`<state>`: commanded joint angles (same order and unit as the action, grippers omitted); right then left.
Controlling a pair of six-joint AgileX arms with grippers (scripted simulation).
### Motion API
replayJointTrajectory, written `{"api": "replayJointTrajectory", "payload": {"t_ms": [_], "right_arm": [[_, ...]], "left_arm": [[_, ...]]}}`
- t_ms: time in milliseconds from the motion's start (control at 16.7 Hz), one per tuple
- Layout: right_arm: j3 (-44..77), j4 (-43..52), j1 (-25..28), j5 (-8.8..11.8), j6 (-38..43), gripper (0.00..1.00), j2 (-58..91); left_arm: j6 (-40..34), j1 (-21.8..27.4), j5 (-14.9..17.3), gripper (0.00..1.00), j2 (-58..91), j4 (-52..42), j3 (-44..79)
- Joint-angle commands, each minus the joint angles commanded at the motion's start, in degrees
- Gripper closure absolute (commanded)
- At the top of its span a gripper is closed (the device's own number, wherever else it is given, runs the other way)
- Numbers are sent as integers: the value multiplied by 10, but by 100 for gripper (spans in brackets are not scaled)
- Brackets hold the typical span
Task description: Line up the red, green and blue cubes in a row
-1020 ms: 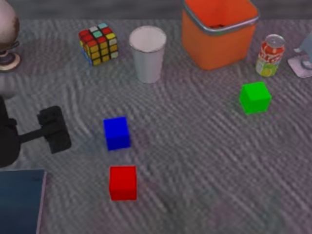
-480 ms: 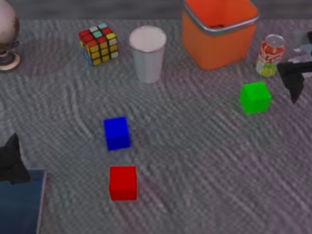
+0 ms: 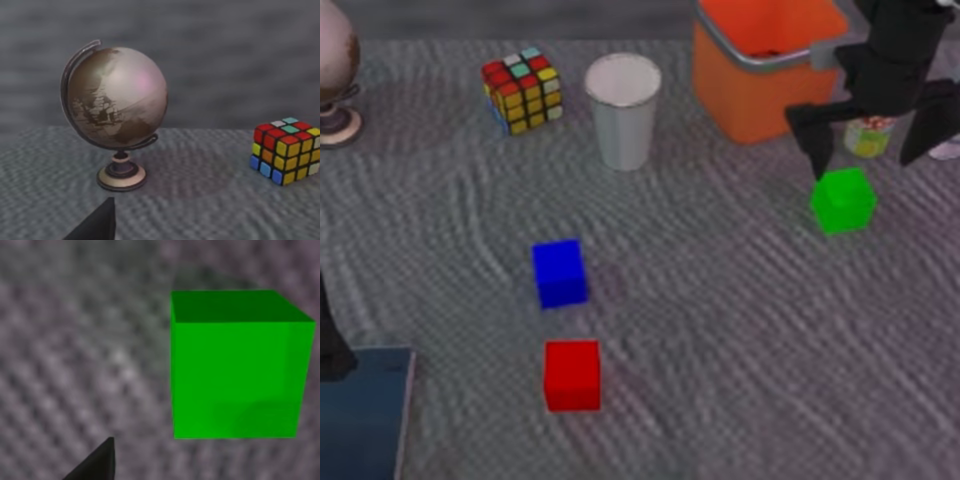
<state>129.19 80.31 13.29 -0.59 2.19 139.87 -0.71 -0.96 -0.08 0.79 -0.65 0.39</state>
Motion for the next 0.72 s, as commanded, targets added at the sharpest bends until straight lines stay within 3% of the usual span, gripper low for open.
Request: {"api": "replayJointTrajectory", "payload": {"t_ms": [480,720], "right_arm": [[1,-12,3,2,-1,0,4],[-70,-96,4,2,-1,0,13]], "left_arm": [[7,-2,1,0,-8,6,-4],[7,-2,1,0,-8,6,-4]]}}
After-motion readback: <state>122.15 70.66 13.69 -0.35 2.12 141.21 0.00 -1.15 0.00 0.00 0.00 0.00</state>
